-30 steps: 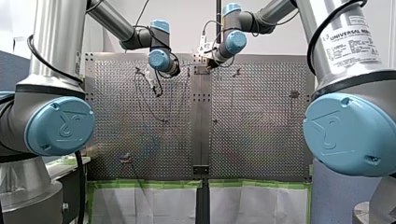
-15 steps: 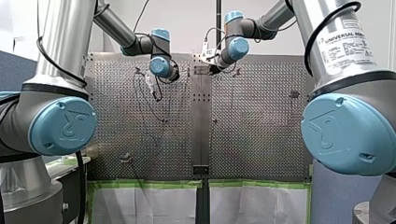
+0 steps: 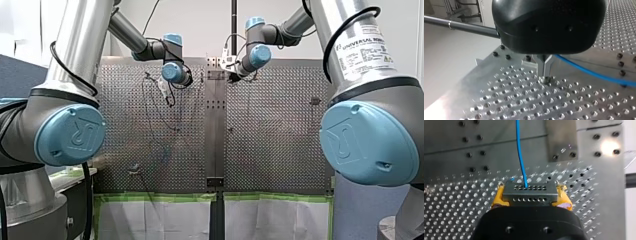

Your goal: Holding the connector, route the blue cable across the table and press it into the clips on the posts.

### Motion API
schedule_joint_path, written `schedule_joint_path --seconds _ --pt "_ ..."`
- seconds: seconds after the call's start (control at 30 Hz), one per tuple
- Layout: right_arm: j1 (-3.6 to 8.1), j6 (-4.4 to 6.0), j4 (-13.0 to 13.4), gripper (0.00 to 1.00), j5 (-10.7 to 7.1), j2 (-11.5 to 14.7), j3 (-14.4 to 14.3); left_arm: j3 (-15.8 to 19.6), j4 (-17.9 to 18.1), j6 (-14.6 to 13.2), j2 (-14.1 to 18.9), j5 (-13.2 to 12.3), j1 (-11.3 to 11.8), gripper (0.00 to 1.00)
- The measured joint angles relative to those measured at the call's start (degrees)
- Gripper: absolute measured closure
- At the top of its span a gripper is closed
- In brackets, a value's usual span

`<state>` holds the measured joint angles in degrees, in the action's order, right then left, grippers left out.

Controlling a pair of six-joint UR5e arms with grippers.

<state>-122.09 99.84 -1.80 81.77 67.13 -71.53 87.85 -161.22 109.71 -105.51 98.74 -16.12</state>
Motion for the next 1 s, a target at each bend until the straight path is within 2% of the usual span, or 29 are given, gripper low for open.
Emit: schedule_joint_path --seconds 0.23,0.37,0.63,0.67,0.7,0.73,0.8,0.83,0.9,0.93,0.97,1.0 --pt "1.45 0.01 0.38 1.0 -0.78 -1.55 0.99 -3.76 -0.02 0.22 -3.54 -0.23 1.07 1.0" --pt "1.95 0.1 0.68 1.0 -1.21 -2.13 1.66 -4.47 0.01 0.23 -3.95 -0.58 1.93 1.0" --pt "3.39 0.22 1.18 1.0 -2.44 -4.39 4.89 -4.64 -0.27 0.36 -4.0 -1.14 3.08 1.0" --pt "3.5 0.22 1.21 1.0 -2.53 -4.45 5.03 -4.64 -0.42 0.41 -3.99 -1.18 3.09 0.98" --pt "3.64 0.22 1.24 1.0 -2.6 -4.5 5.16 -4.64 -0.58 0.45 -3.98 -1.22 3.06 0.87" --pt "3.72 0.22 1.25 1.0 -2.65 -4.52 5.22 -4.64 -0.8 0.48 -3.97 -1.26 2.97 0.87" --pt "3.87 0.21 1.27 1.0 -2.71 -4.56 5.28 -4.64 -1.1 0.42 -3.96 -1.28 2.76 0.52" --pt "3.91 0.19 1.28 1.0 -2.73 -4.56 5.3 -4.64 -1.34 0.31 -3.96 -1.27 2.59 0.52" --pt "3.97 0.15 1.27 1.0 -2.83 -4.56 5.31 -4.63 -1.93 -0.04 -3.93 -1.22 2.32 0.31" --pt "3.98 0.14 1.26 1.0 -2.88 -4.57 5.31 -4.62 -2.46 -0.36 -3.9 -1.18 2.15 0.31" --pt "3.98 0.13 1.25 1.0 -2.91 -4.57 5.32 -4.62 -2.86 -0.63 -3.89 -1.14 2.03 0.15" --pt "3.99 0.12 1.23 1.0 -2.95 -4.58 5.31 -4.62 -3.25 -0.89 -3.89 -1.09 1.91 0.05"
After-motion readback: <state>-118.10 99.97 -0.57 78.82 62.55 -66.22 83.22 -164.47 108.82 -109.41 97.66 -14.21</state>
